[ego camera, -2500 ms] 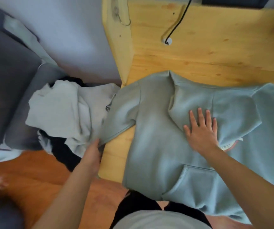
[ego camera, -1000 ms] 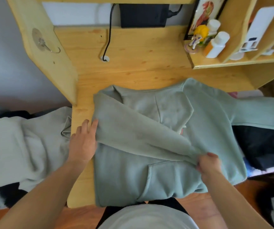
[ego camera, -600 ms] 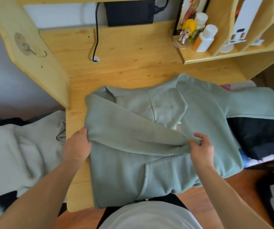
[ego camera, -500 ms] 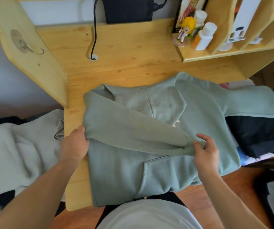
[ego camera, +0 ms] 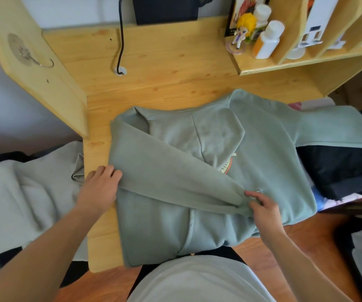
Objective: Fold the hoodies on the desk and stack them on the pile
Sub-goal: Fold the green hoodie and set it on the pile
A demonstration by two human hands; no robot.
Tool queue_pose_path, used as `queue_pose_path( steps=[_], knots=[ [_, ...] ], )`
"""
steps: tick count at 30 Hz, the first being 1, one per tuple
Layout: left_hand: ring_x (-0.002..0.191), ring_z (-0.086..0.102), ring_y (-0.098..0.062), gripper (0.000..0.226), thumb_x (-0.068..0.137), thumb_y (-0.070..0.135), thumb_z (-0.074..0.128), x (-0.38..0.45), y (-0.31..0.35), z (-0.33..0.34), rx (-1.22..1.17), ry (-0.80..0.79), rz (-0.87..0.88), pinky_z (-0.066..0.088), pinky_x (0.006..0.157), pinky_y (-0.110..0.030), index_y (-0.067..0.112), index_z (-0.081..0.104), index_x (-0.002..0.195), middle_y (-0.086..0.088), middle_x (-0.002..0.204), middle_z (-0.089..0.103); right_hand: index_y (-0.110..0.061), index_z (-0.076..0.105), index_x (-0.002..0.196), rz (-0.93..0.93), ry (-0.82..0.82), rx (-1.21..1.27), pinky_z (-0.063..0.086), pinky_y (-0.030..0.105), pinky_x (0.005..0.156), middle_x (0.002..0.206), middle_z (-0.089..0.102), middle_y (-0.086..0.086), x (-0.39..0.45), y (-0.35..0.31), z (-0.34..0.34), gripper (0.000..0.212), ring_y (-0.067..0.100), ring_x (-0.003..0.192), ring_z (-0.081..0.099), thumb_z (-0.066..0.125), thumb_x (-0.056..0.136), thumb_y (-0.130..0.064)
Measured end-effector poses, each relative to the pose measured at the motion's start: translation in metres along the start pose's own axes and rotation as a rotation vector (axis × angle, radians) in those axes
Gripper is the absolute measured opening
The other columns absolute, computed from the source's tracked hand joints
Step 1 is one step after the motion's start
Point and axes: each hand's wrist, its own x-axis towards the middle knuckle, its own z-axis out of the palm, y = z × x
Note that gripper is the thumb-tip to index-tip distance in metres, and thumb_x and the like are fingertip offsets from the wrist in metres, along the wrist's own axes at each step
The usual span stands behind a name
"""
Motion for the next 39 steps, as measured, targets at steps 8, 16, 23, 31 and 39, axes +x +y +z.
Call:
queue_pose_path(
  steps=[8, 16, 23, 31, 39],
  knots=[
    [0.135, 0.044, -0.04, 0.051, 0.089, 0.029, 0.066, 0.001, 0.073, -0.017, -0.233, 0.061, -0.078, 0.04, 0.108, -0.053, 0.016, 0.059, 0.138, -0.019, 0.146, 0.049, -0.006, 0.06, 0.128, -0.683, 0.249, -0.595, 0.04, 0.052, 0.105, 0.139, 0.045, 0.021, -0.009, -0.009, 0.031, 0.043, 0.044, 0.124, 0.044, 0.067, 0.085, -0.007],
    [0.156, -0.017, -0.033, 0.079, 0.085, 0.072, -0.008, 0.0, 0.067, 0.02, -0.253, -0.33, -0.104, -0.006, 0.126, -0.049, 0.045, -0.013, 0.158, -0.004, 0.17, -0.02, -0.03, 0.008, 0.162, -0.664, -0.25, -1.254, 0.005, 0.054, 0.124, 0.17, -0.001, 0.003, 0.029, 0.05, 0.046, 0.077, 0.032, 0.156, 0.0, 0.013, 0.097, -0.071],
    [0.141, 0.031, -0.047, 0.055, 0.103, 0.042, 0.047, -0.004, 0.042, 0.019, -0.36, -0.053, -0.478, 0.031, 0.114, -0.058, 0.033, 0.037, 0.157, -0.022, 0.16, 0.027, -0.03, 0.023, 0.16, -0.859, -0.308, -1.295, 0.012, 0.057, 0.122, 0.168, 0.013, 0.008, 0.022, 0.041, 0.036, 0.068, 0.036, 0.155, 0.01, 0.02, 0.101, -0.065],
    [0.1, 0.056, -0.042, 0.057, 0.1, 0.01, 0.049, 0.052, 0.009, 0.017, -0.326, -0.072, -0.38, 0.049, 0.084, -0.051, 0.011, 0.037, 0.155, -0.022, 0.116, 0.047, -0.026, 0.022, 0.161, -0.837, -0.362, -1.345, 0.013, 0.059, 0.121, 0.168, 0.016, 0.011, 0.038, 0.028, 0.071, 0.073, 0.039, 0.154, 0.011, 0.025, 0.1, -0.065],
    [0.131, 0.041, -0.047, 0.063, 0.094, 0.036, 0.059, 0.093, 0.013, -0.016, -0.189, 0.082, -0.449, 0.036, 0.106, -0.055, 0.014, 0.044, 0.151, -0.026, 0.147, 0.038, -0.035, -0.009, 0.16, -0.804, -0.372, -1.227, -0.008, 0.053, 0.124, 0.167, -0.022, 0.004, 0.052, -0.025, 0.122, 0.076, 0.032, 0.153, -0.02, 0.022, 0.099, -0.067]
  ],
)
